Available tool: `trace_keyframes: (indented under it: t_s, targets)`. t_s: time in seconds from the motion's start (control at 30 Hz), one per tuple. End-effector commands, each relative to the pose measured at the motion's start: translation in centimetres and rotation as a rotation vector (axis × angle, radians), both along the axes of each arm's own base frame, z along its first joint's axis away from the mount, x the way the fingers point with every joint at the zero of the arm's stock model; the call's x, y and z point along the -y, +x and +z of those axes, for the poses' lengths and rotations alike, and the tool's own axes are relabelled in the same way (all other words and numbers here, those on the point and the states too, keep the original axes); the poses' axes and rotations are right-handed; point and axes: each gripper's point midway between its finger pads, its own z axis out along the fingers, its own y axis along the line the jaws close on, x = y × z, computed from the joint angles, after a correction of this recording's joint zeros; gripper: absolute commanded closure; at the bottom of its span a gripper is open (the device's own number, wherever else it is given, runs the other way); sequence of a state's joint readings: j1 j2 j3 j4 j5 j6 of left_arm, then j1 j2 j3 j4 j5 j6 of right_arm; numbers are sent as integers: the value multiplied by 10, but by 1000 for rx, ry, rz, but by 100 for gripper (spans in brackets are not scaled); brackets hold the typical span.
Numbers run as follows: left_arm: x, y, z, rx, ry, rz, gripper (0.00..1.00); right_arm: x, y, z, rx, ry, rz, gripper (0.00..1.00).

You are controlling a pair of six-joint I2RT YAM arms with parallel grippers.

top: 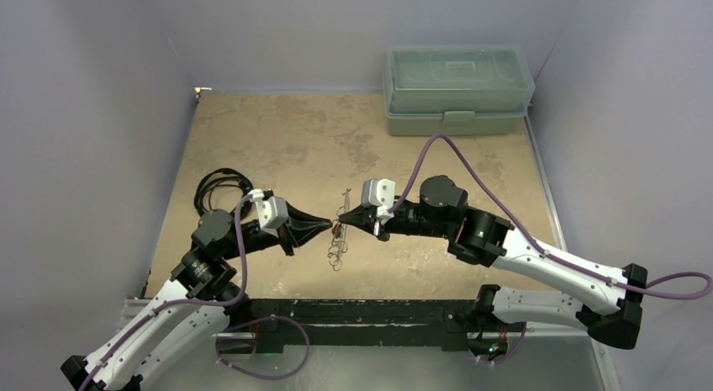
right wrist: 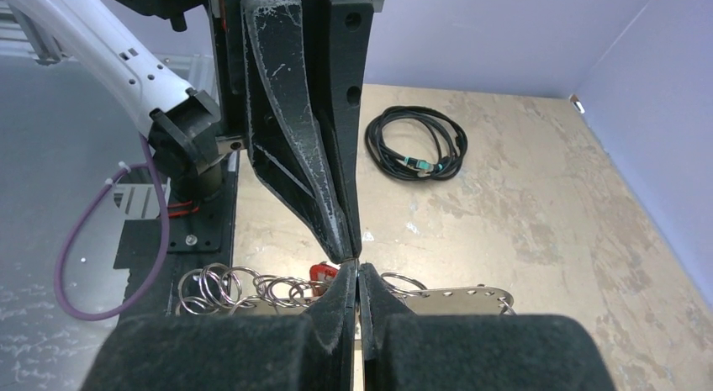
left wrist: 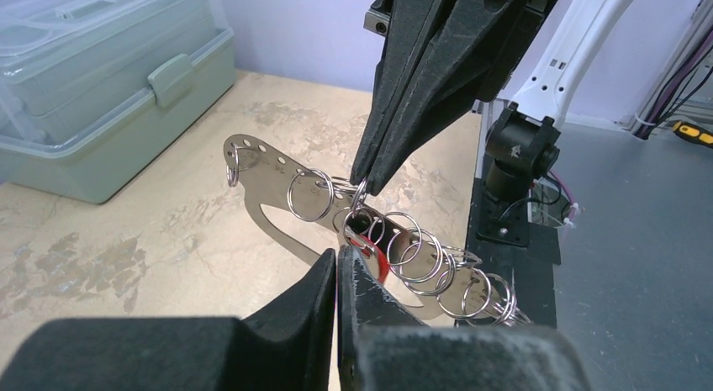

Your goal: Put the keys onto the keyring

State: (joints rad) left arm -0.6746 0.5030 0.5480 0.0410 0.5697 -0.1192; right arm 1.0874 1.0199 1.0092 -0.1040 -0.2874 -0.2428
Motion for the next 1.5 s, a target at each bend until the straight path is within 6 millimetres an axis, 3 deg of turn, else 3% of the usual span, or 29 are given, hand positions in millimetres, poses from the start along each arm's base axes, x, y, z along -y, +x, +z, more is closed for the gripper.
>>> trace_keyframes:
  t_s: [0.0, 0.13, 0.23, 0.43, 0.63, 1.0, 1.07, 1.23, 1.37, 1.47]
  targets:
    - [-1, -5, 23, 59, -39, -15, 89, -1, -1, 21, 24, 72, 1, 100]
    - [-4, -10, 31, 85, -58, -22, 60, -2, 0, 19, 24, 68, -5, 100]
    - [-7, -14, 36, 109, -72, -22, 51, -2, -1, 18, 22, 65, 1, 100]
    - [-5, -27, 40, 136, -90, -89, 61, -5, -9, 17, 18, 56, 56, 100]
    - [2, -34, 35, 114, -84, -161, 63, -8, -19, 22, 19, 64, 115, 100]
    - [6, -34, 30, 93, -83, -180, 77, -8, -26, 28, 26, 86, 155, 100]
    - [7, -34, 28, 84, -80, -187, 75, -7, -26, 32, 33, 97, 148, 100]
    - [7, -34, 28, 80, -82, -185, 55, -4, -18, 35, 41, 113, 97, 100]
    - [6, -31, 29, 82, -86, -169, 54, -5, -14, 33, 35, 111, 78, 100]
    - [7, -30, 27, 77, -85, -168, 58, -5, -14, 34, 34, 118, 73, 100]
